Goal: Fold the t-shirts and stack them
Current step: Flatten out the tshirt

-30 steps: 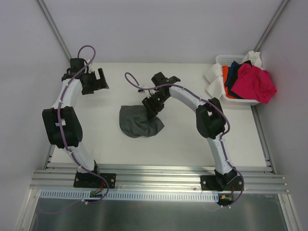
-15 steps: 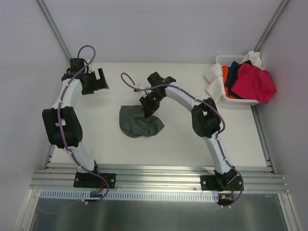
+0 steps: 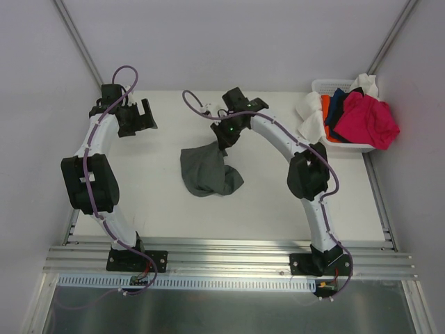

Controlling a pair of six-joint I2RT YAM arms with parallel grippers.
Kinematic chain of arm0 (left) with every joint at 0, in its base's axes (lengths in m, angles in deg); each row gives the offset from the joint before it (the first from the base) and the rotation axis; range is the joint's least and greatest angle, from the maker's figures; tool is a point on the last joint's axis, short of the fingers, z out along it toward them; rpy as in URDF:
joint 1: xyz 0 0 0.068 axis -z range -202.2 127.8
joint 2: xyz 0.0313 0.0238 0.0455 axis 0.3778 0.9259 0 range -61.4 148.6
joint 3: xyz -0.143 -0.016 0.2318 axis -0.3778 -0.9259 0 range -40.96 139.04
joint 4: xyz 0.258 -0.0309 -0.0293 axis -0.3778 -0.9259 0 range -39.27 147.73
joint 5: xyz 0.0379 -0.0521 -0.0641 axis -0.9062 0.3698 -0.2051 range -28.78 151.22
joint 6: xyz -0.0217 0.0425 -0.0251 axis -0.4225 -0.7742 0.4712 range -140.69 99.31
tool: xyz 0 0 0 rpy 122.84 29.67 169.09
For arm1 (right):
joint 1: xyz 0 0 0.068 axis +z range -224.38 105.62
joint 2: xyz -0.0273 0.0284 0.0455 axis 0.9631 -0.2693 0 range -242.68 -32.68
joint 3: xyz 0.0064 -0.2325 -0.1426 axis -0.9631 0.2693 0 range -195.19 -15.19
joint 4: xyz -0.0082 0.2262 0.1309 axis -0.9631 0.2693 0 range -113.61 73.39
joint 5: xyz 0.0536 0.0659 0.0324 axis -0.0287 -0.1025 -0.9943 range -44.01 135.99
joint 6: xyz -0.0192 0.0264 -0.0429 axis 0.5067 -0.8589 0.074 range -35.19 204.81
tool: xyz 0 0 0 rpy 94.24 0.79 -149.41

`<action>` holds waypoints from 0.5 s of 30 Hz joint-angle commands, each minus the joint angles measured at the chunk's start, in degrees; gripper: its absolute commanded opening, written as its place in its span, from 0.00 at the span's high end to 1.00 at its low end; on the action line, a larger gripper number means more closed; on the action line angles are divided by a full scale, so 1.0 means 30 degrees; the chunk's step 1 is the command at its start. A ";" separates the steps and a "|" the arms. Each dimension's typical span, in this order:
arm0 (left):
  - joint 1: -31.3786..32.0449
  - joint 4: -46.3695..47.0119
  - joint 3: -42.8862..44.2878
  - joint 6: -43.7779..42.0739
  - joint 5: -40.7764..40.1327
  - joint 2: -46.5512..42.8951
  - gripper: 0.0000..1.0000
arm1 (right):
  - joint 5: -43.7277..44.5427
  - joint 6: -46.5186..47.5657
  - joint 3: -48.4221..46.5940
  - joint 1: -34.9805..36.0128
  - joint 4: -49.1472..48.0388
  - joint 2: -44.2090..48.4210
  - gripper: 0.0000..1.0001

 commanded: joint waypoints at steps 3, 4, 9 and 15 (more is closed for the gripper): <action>-0.0185 -0.0061 0.0873 0.0203 0.0103 0.0308 0.01 | 0.3723 0.1786 -0.2704 -0.1679 -0.0810 0.3710 1.00; -0.0157 -0.0032 0.0932 0.0233 0.0132 0.0453 0.01 | 0.4137 0.2194 -0.2821 -0.1856 -0.0927 0.4005 0.99; -0.0156 0.0026 0.1195 0.0292 0.0220 0.0572 0.01 | 0.4844 0.1789 -0.6771 -0.2825 -0.1074 0.4769 0.99; -0.0156 0.0085 0.1342 0.0379 0.0161 0.0689 0.01 | 0.5108 0.2229 -0.7621 -0.0517 -0.3916 0.6381 0.99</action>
